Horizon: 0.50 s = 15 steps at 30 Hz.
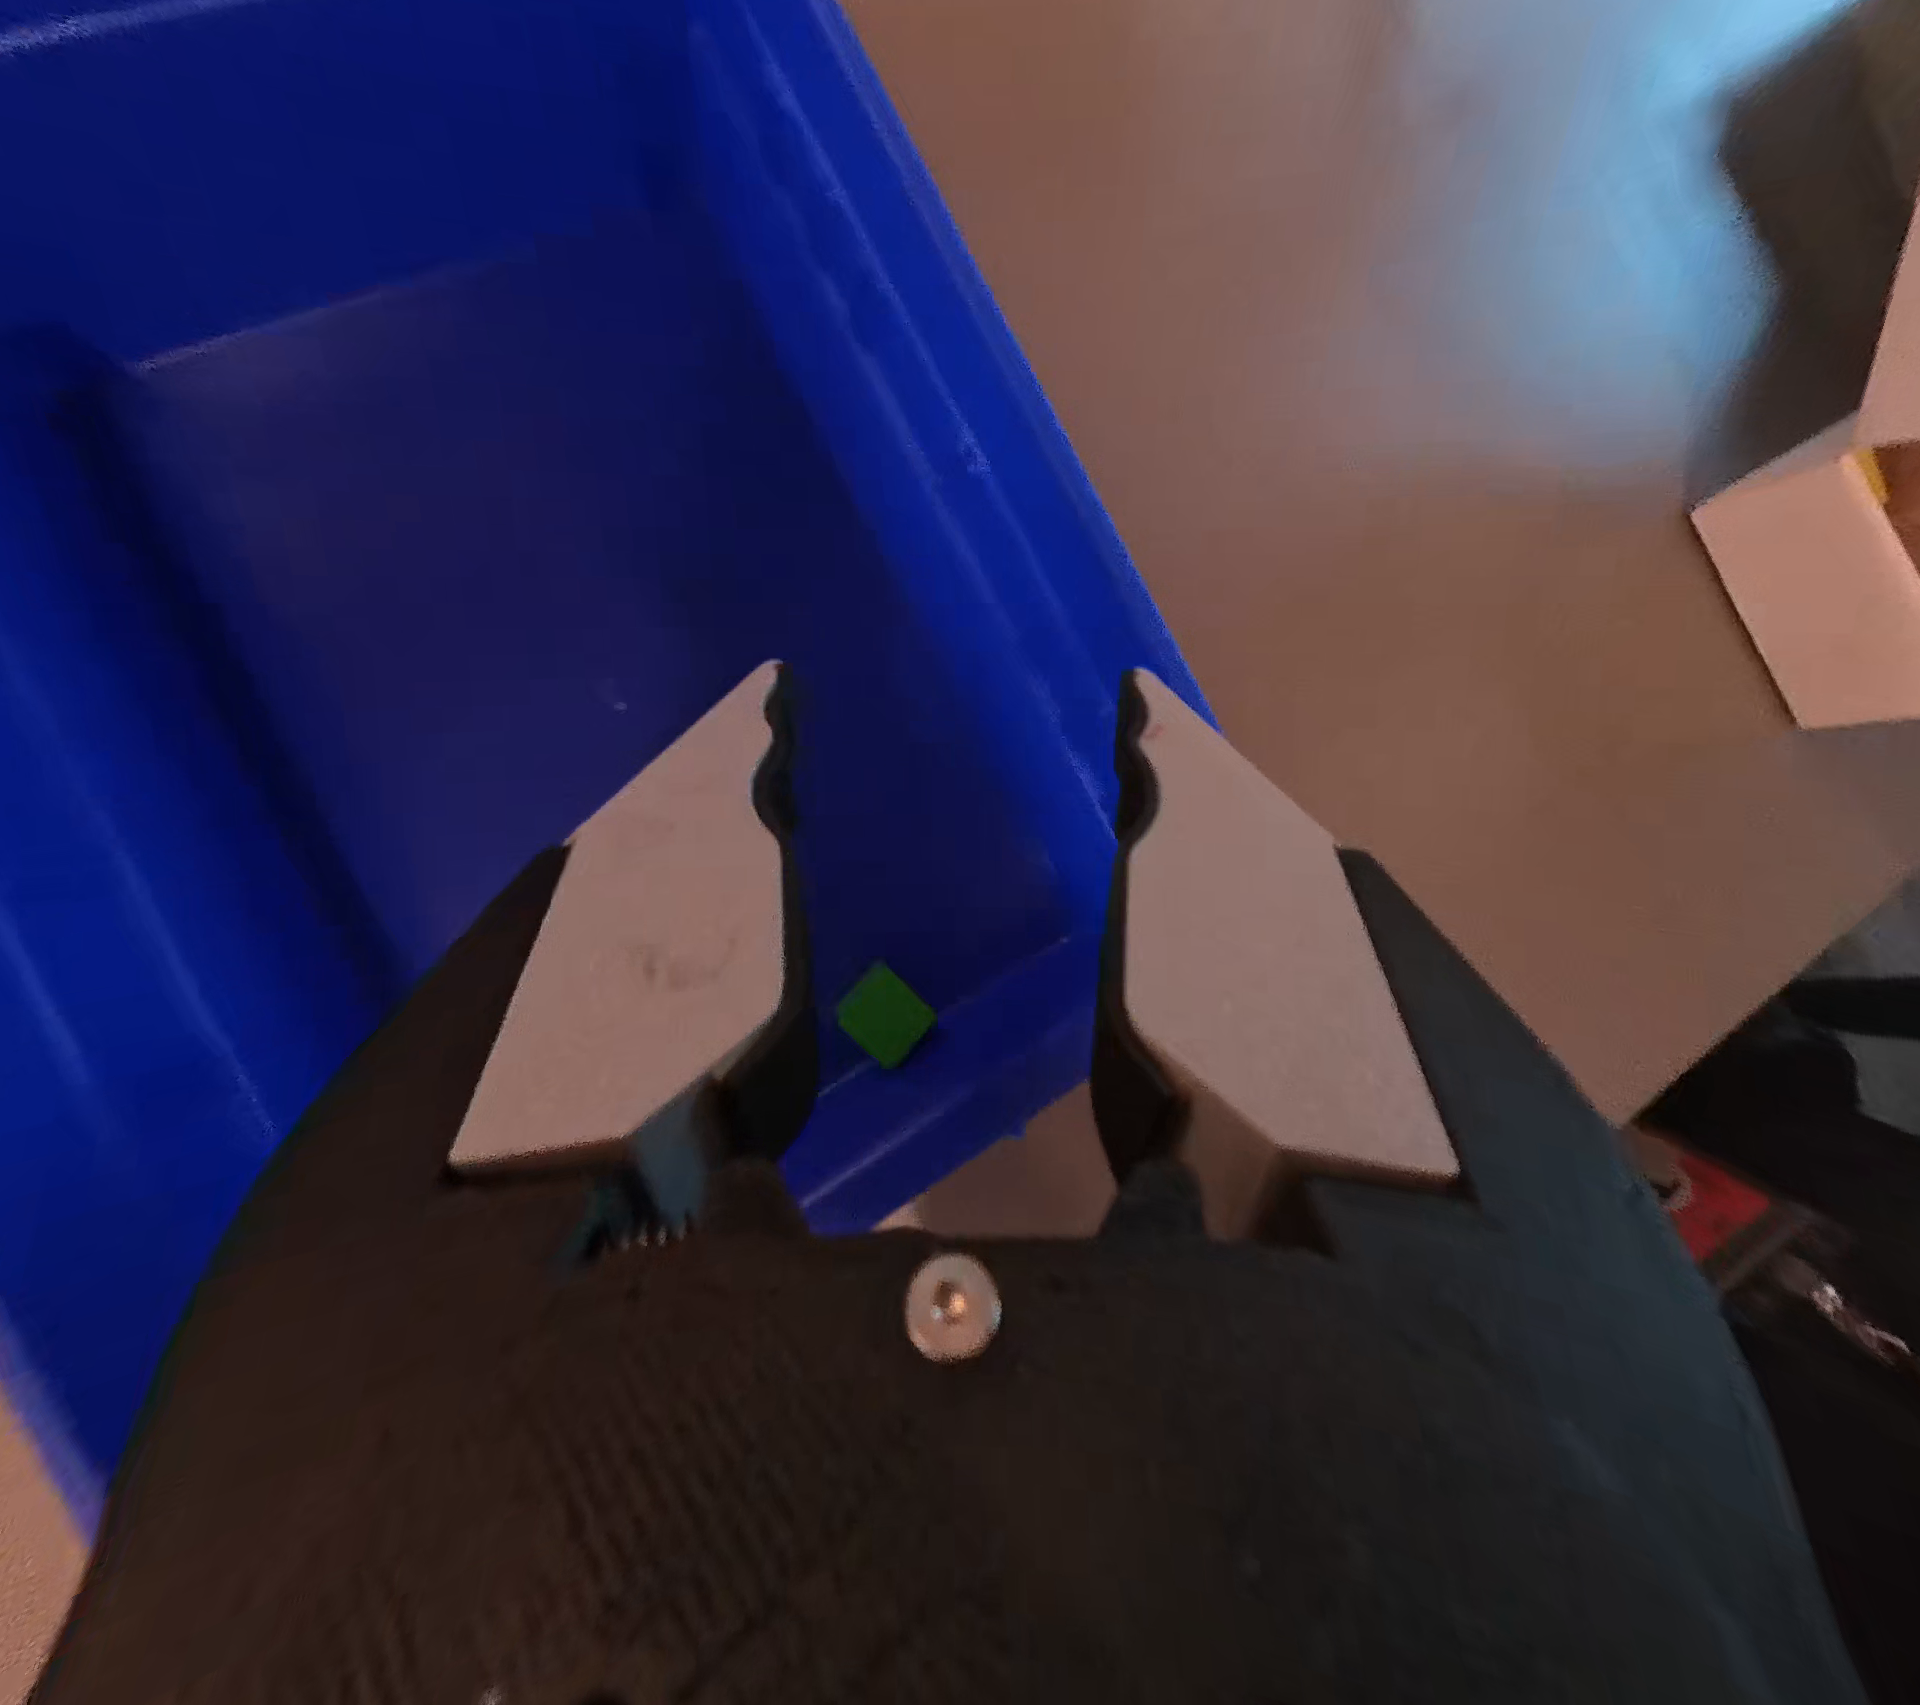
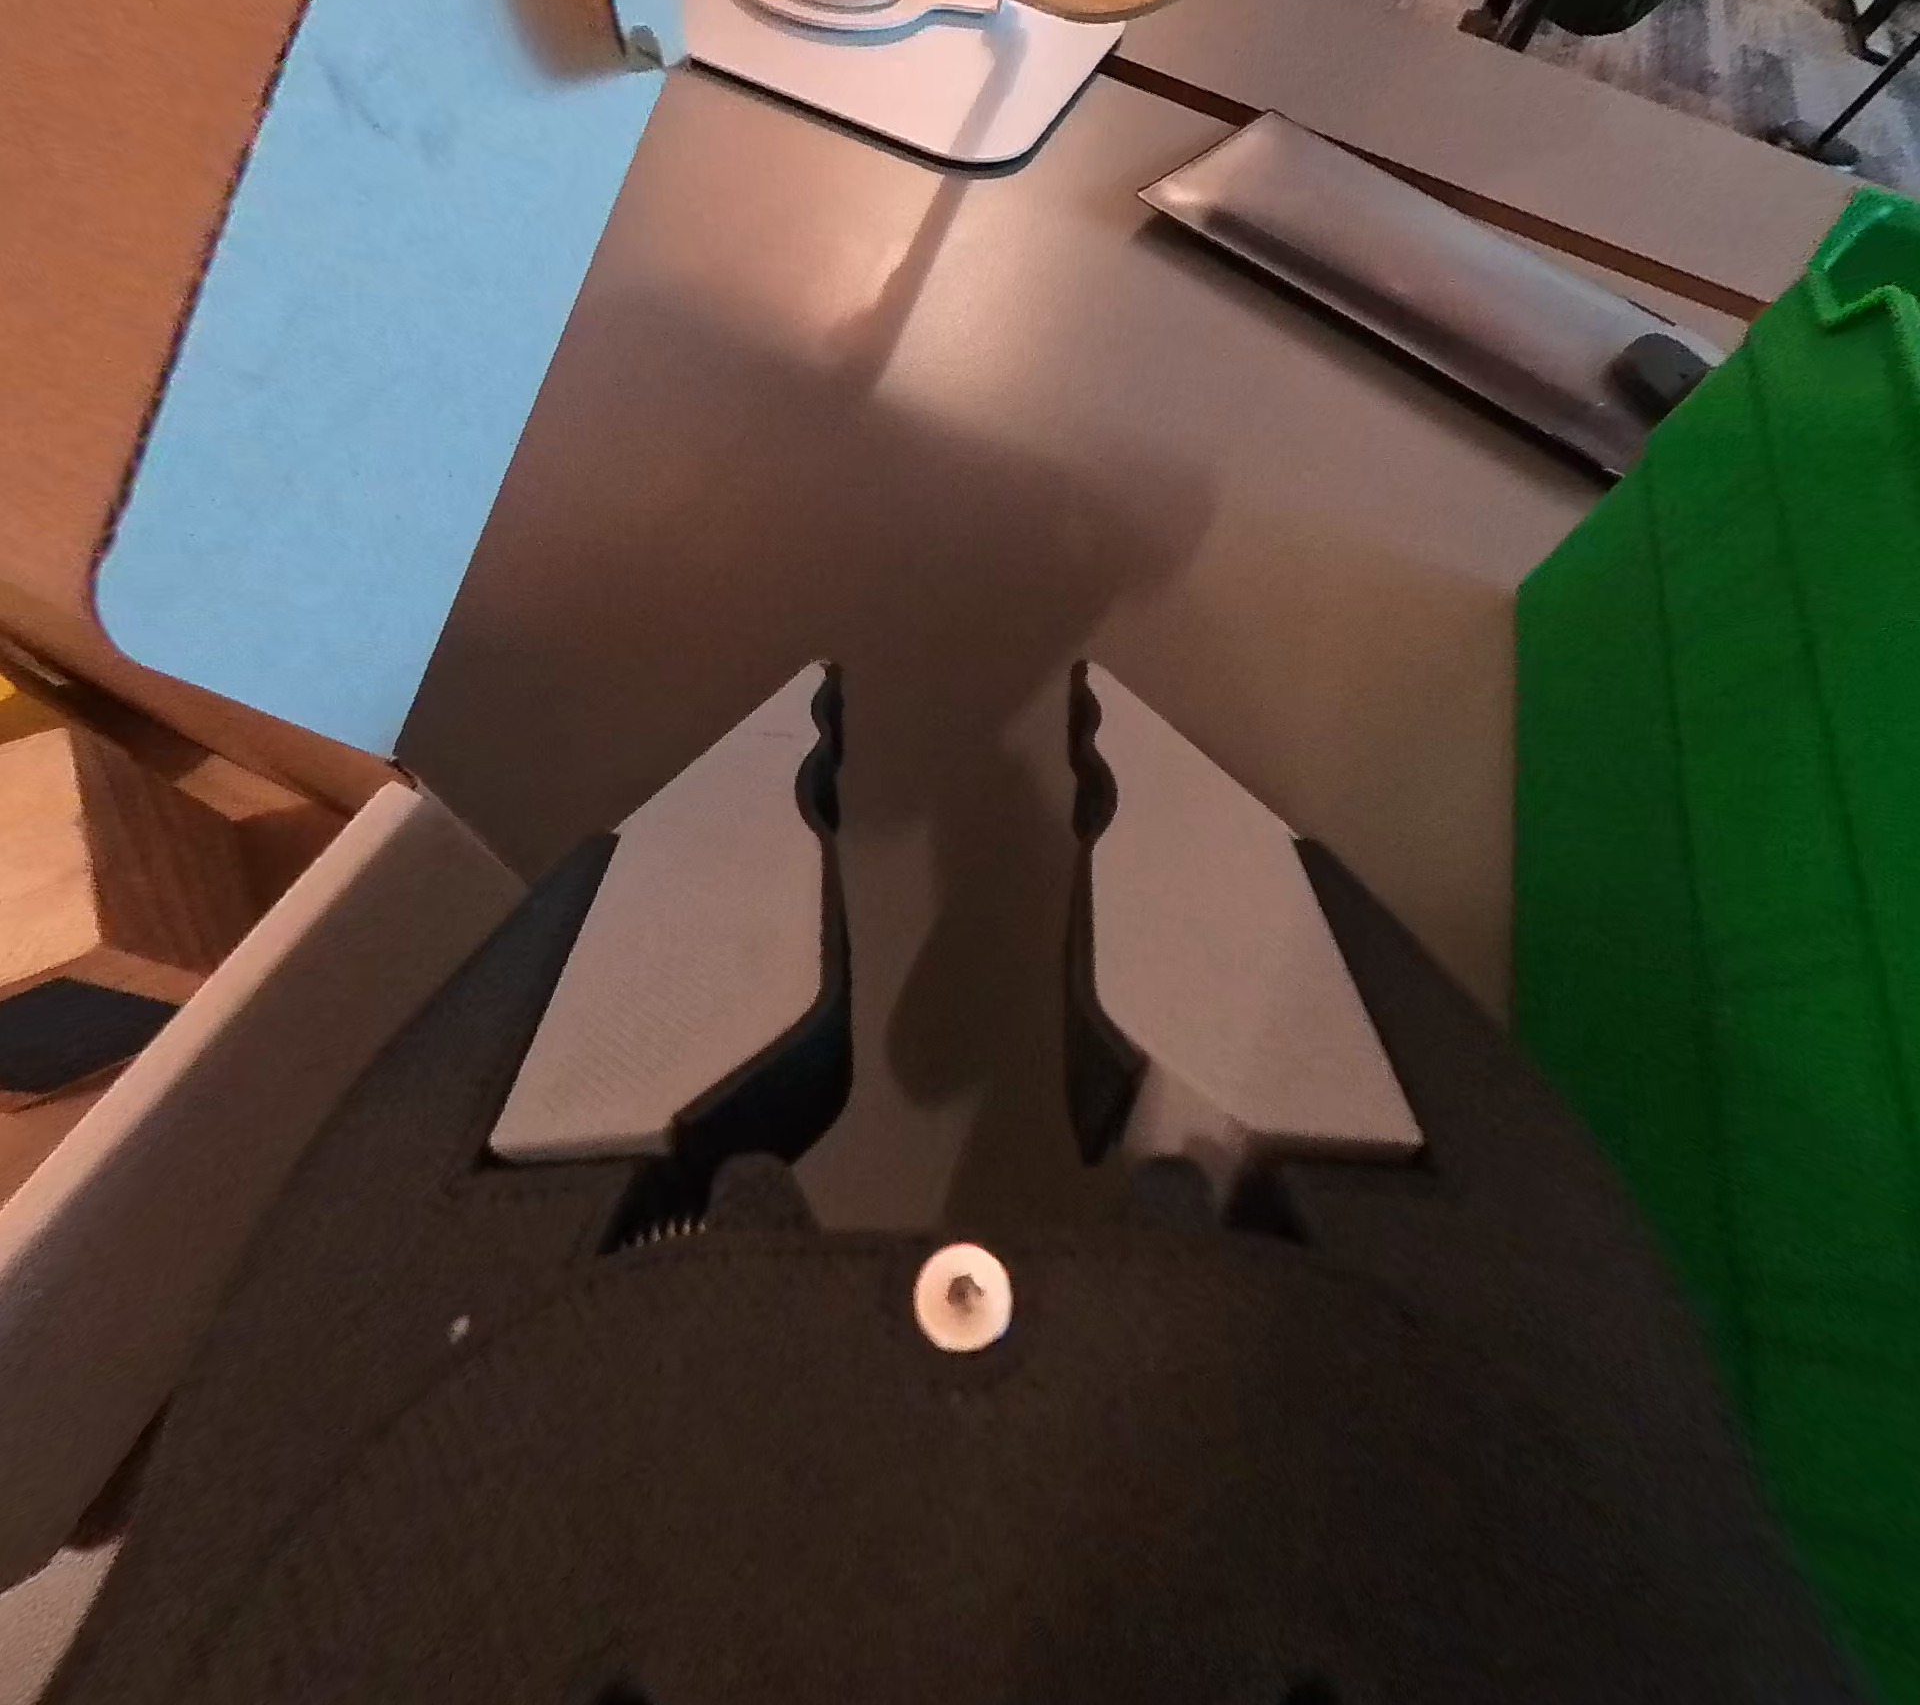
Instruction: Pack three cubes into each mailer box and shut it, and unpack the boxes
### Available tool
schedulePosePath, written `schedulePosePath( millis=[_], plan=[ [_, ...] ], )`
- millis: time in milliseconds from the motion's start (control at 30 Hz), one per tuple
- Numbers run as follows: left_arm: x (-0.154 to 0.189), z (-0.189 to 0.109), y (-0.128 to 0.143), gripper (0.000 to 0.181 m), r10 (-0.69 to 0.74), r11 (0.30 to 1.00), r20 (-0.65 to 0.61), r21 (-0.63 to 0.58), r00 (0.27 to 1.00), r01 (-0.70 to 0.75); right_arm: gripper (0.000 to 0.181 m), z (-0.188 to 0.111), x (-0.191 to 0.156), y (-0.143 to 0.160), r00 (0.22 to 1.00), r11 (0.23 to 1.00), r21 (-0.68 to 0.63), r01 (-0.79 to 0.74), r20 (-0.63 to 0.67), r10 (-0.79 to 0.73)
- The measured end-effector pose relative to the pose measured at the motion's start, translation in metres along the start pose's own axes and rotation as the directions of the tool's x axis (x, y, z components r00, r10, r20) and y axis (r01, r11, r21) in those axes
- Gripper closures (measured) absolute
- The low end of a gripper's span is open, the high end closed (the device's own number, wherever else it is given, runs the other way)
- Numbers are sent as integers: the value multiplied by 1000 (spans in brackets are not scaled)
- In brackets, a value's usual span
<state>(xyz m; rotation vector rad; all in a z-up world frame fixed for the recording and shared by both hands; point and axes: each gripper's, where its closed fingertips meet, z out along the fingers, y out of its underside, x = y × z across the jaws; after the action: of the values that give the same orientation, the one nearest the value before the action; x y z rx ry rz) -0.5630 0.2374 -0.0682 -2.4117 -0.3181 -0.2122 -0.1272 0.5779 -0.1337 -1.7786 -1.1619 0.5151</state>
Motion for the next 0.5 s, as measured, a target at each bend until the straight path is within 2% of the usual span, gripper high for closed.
schedulePosePath(
  millis=[100,200,233,333,367,433,500],
  plan=[
    [-3,1,-6,125,-21,1000,-17,10,1000,21,142,-1,-2,-1,999,1000,6,30,-18,-30],
    [7,21,24,127,-20,991,-41,-136,999,14,146,-2,-4,-2,997,998,15,67,-35,-67],
    [13,28,33,136,-16,985,-68,-170,998,4,146,-2,-4,-2,996,997,10,77,-40,-76],
    [37,45,37,176,4,986,-152,-165,988,-29,147,1,-5,1,993,995,-12,103,-49,-104],
    [41,49,36,181,27,983,-141,-175,990,-52,147,1,-6,1,992,994,-20,111,-53,-112],
    [44,56,33,180,106,975,-85,-185,991,-120,147,3,-6,3,990,992,-33,126,-61,-128],
    [43,58,29,167,170,964,-30,-201,985,-173,147,2,-7,2,986,989,-32,145,-73,-148]
  ],
)
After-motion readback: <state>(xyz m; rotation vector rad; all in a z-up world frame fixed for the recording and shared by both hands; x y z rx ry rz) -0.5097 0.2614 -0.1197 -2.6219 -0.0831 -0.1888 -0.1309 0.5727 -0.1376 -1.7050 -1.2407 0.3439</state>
